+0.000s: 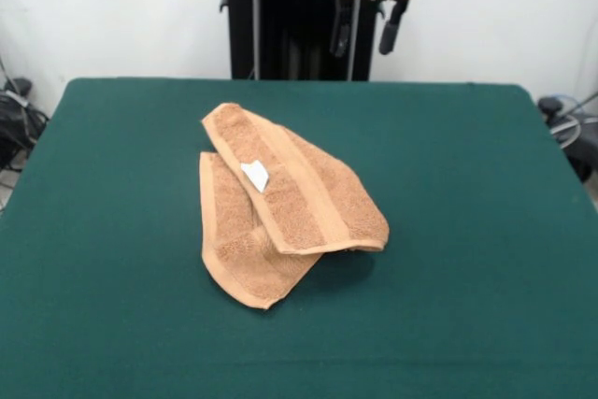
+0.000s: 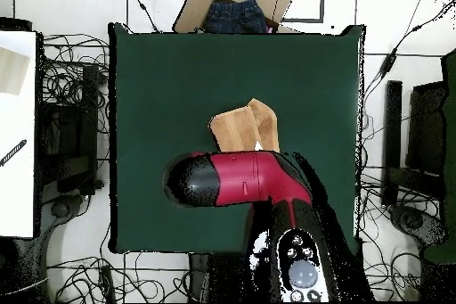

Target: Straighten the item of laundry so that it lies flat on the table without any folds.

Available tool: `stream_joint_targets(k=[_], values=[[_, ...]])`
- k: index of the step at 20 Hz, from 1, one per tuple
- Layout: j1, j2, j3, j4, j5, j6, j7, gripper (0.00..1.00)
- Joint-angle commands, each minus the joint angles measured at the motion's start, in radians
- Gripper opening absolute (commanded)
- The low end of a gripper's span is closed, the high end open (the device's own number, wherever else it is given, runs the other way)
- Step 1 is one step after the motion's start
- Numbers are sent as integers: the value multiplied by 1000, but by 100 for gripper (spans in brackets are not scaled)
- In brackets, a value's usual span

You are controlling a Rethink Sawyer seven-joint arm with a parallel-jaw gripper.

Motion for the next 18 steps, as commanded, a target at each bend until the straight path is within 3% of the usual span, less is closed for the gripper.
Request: stream_joint_targets(k=[1, 18], values=[[-32, 78, 57, -102, -12, 121, -18, 100], [-227, 301, 191, -254, -42, 129, -194, 100]])
